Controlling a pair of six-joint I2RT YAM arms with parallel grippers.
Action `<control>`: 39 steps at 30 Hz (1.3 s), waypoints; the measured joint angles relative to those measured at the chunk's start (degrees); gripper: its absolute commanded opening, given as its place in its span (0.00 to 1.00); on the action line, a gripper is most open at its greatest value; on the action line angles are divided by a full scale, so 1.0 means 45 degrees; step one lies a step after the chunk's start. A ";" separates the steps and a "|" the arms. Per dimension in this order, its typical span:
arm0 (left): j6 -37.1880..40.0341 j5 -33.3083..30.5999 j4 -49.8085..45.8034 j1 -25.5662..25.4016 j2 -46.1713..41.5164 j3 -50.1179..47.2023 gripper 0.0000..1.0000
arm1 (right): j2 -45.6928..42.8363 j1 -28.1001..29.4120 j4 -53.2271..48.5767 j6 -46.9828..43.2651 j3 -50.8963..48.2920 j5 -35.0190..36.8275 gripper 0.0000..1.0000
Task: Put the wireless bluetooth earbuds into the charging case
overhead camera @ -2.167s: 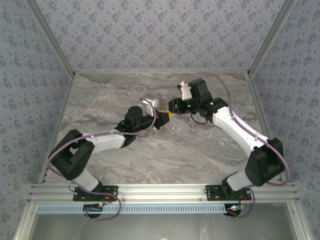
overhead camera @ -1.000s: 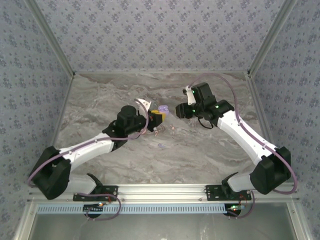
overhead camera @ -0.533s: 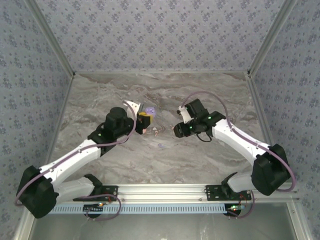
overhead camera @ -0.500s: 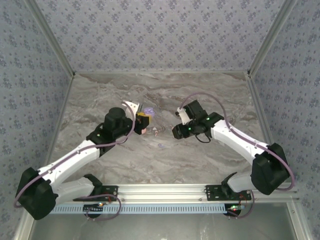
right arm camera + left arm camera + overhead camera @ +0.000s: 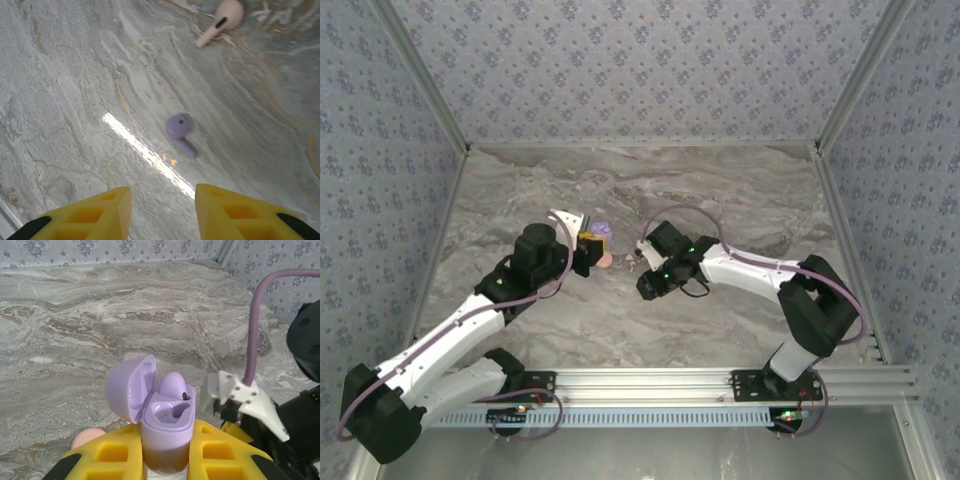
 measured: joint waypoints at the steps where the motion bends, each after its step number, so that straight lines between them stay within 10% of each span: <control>1: 0.0005 -0.0034 -0.0063 0.0000 -0.0053 0.0000 0.13 | 0.0228 0.0131 0.0000 0.0000 0.0209 0.0136 0.38; 39: 0.0005 -0.0034 -0.0107 0.0000 -0.0185 -0.0335 0.13 | 0.3667 0.0957 -0.1535 -0.0005 0.3002 0.2686 0.34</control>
